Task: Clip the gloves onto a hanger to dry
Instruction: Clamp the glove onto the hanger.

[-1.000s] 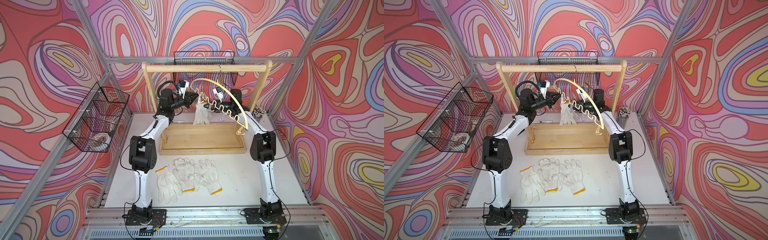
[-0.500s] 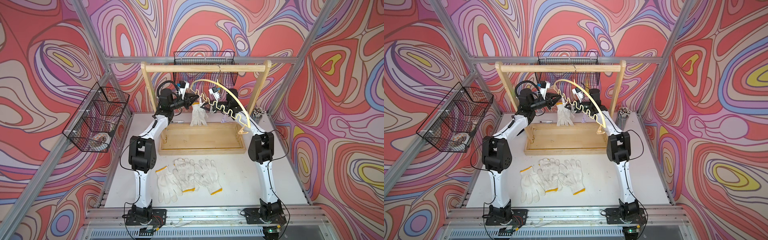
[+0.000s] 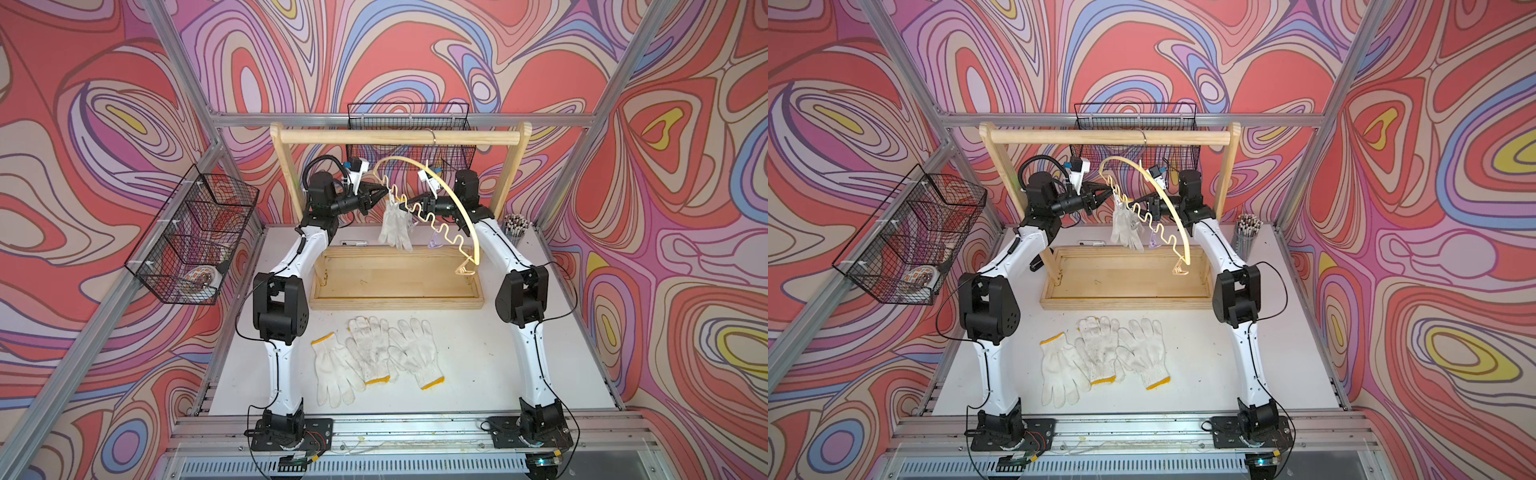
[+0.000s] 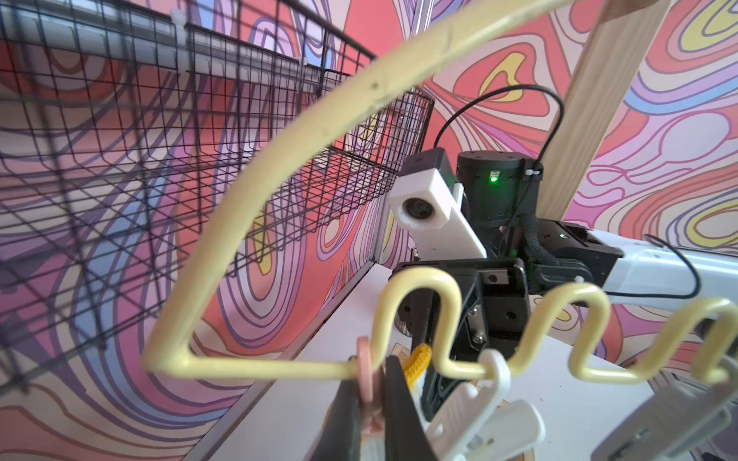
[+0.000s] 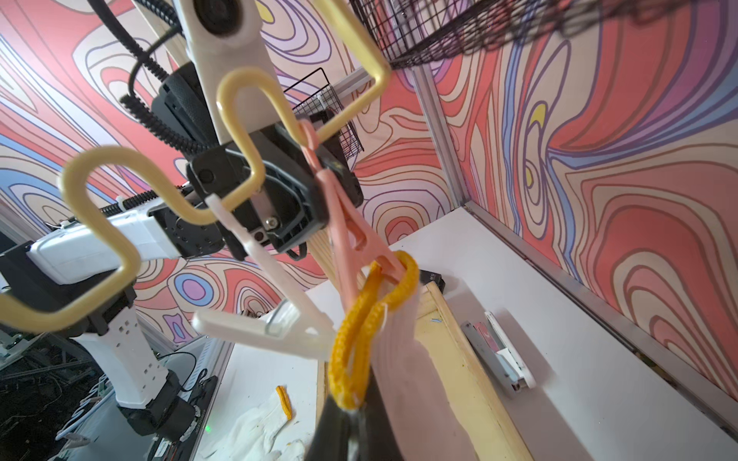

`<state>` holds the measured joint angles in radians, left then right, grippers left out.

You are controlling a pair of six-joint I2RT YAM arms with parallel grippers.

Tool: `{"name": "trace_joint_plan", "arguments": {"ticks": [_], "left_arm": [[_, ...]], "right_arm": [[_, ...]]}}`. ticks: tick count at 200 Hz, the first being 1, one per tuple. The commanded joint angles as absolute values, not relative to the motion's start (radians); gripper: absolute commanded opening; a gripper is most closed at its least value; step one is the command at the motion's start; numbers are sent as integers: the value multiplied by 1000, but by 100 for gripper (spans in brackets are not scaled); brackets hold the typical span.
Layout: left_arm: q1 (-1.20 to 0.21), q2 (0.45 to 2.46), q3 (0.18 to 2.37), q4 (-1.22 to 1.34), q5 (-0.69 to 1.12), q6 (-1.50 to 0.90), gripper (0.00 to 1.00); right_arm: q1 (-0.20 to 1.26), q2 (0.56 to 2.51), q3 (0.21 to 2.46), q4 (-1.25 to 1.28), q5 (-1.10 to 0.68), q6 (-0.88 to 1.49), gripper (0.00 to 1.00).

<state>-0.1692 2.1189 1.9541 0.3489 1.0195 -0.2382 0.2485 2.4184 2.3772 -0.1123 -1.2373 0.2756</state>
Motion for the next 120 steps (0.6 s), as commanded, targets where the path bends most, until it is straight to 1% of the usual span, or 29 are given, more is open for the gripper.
{"name": "trace_joint_plan", "arguments": {"ticks": [1, 27, 46, 91, 120], "left_arm": [[-131, 2145, 2017, 364, 1127, -271, 0], [-126, 2190, 2059, 452, 1210, -398, 0], [-122, 2210, 2072, 486, 1238, -441, 0], [-123, 2202, 2078, 371, 1239, -352, 0], [-117, 2194, 2071, 340, 1232, -313, 0]], "right_arm": [[244, 2459, 2413, -109, -1282, 286, 0], [244, 2484, 2430, -85, -1299, 313, 0], [244, 2486, 2428, -71, -1309, 327, 0], [245, 2477, 2431, -69, -1332, 324, 0], [245, 2462, 2406, -63, -1352, 325, 0]]}}
